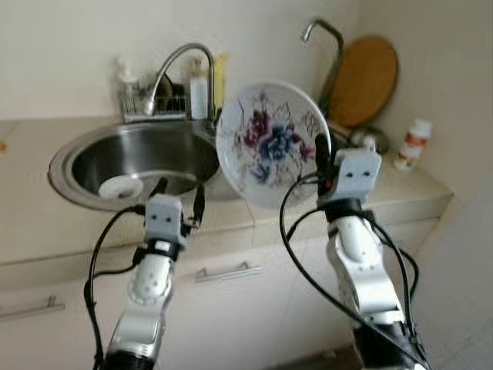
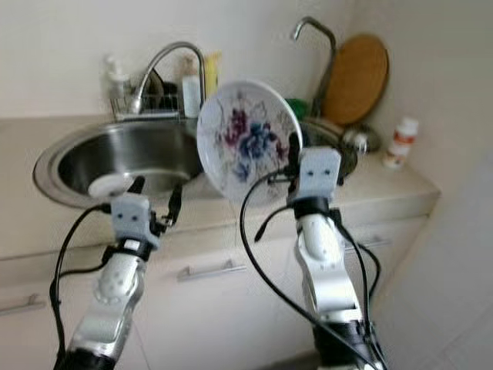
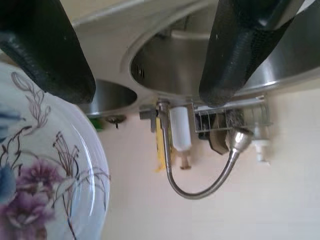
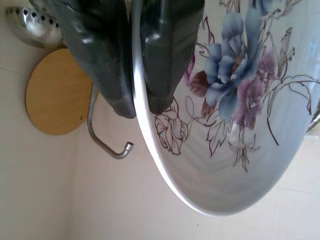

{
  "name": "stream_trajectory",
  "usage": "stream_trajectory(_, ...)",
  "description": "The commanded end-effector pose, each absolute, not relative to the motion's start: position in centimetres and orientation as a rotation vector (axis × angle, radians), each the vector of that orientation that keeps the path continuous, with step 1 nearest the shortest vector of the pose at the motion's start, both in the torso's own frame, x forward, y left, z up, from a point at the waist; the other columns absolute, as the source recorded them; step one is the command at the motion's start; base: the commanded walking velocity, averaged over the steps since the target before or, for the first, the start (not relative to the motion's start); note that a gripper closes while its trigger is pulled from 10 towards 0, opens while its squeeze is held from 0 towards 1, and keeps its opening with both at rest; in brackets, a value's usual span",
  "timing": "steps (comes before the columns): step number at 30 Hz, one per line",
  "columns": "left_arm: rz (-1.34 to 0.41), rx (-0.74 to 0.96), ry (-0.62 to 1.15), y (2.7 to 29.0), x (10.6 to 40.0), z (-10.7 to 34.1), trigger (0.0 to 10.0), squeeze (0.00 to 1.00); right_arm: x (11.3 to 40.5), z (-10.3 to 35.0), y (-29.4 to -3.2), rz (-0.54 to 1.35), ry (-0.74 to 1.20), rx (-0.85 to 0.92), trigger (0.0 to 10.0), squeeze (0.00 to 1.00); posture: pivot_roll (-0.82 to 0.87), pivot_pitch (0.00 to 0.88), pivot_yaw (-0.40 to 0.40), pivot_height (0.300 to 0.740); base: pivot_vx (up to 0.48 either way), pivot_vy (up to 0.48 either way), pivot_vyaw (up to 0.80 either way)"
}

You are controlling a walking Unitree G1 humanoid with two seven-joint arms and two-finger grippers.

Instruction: Kitchen organization

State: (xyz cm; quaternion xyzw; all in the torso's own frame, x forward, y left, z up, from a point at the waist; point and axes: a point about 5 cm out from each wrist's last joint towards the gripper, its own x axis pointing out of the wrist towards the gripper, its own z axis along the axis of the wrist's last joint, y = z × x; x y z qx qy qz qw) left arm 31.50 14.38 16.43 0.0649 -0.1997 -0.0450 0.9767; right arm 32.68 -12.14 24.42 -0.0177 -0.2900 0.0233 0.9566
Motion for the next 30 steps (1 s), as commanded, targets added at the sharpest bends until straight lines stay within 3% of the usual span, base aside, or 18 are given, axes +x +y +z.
stream_trajectory(1, -0.117, 0.123, -0.414, 13.4, 31.5, 16.6, 10.0, 0.0, 32.5, 25.2, -13.2, 0.003, -0.632, -0.03, 0.0, 0.0, 0.04, 0.0, -0.062, 0.74, 0.289, 0.0, 0.0)
stream_trajectory(17, -0.121, 0.124, -0.416, 13.4, 31.5, 16.7, 10.0, 0.0, 32.7, 24.9, -13.0, 0.009, -0.615, -0.066, 0.0, 0.0, 0.04, 0.0, -0.061, 0.74, 0.285, 0.0, 0.0)
stream_trajectory(30, -0.132, 0.121, -0.42, 13.2, 31.6, 16.8, 10.0, 0.0, 36.7, 23.6, -12.1, 0.06, -0.431, -0.263, 0.0, 0.0, 0.06, 0.0, -0.062, 0.74, 0.061, 0.0, 0.0)
